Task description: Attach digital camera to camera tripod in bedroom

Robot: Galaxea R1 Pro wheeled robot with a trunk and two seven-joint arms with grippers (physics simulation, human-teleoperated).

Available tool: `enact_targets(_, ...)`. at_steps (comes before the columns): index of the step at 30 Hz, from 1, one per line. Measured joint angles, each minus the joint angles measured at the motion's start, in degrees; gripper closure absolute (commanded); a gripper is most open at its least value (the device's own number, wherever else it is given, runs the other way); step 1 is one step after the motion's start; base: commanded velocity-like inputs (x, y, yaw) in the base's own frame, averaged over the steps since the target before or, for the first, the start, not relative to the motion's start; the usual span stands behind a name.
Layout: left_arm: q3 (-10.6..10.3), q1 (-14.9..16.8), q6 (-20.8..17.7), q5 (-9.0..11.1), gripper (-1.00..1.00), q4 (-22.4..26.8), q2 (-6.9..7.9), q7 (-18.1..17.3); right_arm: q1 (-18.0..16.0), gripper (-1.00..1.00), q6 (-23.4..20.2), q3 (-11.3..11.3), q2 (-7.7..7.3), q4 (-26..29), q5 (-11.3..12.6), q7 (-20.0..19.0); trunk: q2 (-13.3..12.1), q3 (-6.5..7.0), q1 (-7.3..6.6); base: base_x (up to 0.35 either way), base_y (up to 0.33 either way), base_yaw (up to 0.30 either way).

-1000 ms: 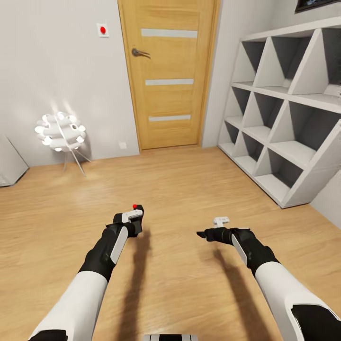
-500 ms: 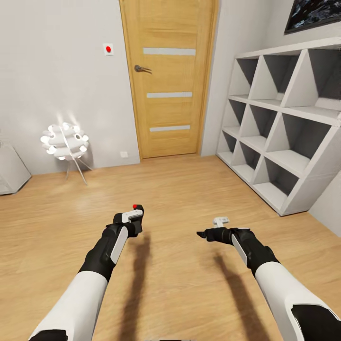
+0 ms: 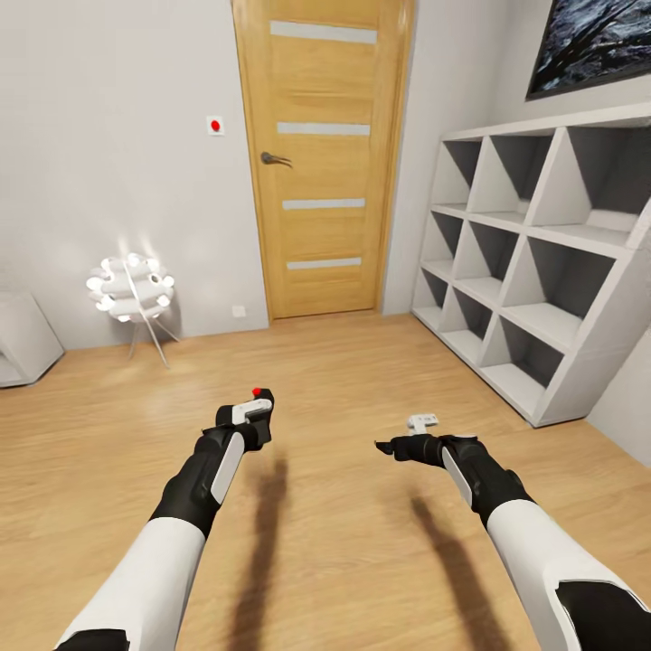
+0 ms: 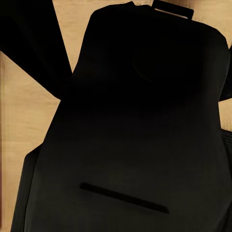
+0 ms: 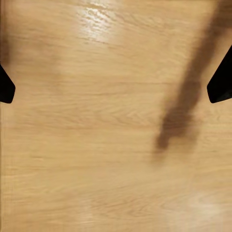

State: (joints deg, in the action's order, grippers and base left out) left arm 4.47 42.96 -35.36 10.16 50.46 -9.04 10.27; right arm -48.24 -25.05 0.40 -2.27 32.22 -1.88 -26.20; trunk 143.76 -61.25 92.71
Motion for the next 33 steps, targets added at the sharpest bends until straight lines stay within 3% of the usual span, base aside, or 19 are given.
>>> enact_targets(18, 0.19, 0.00, -0.07, 0.16, 1.00, -1.50, 0.27, -0.09, 0.00, -1.00, 0.00, 0.00, 0.01, -0.40, 0.26, 0.22, -0.24, 3.99, -0.46, 0.000, 0.000, 0.000)
enact_targets(21, 0.23, 0.00, -0.04, 2.03, 1.00, -3.16, 0.38, -0.10, 0.00, -1.00, 0.00, 0.00, 0.04, -0.41, 0.24, 0.30, -0.28, 4.66, -0.54, 0.000, 0.000, 0.000)
enact_targets(22, 0.24, -0.01, -0.06, 4.03, 1.00, -3.84, 0.71, -0.04, 0.00, -1.00, 0.01, 0.00, 0.04, -0.44, 0.23, 0.34, -0.30, 4.88, -0.56, 0.000, 0.000, 0.000)
enact_targets(23, 0.24, 0.00, -0.07, 4.63, 1.00, -4.00, 0.92, -0.03, 0.00, -1.00, 0.04, 0.00, 0.04, -0.46, 0.23, 0.36, -0.31, 5.10, -0.59, 0.000, 0.000, 0.000)
enact_targets(33, 0.27, 0.00, 0.07, 5.72, 1.00, -5.80, 2.67, 0.05, 0.00, -1.00, 0.79, -0.10, -0.03, -1.01, 0.35, 0.54, -0.45, 7.31, -0.85, 0.000, 0.000, 0.000)
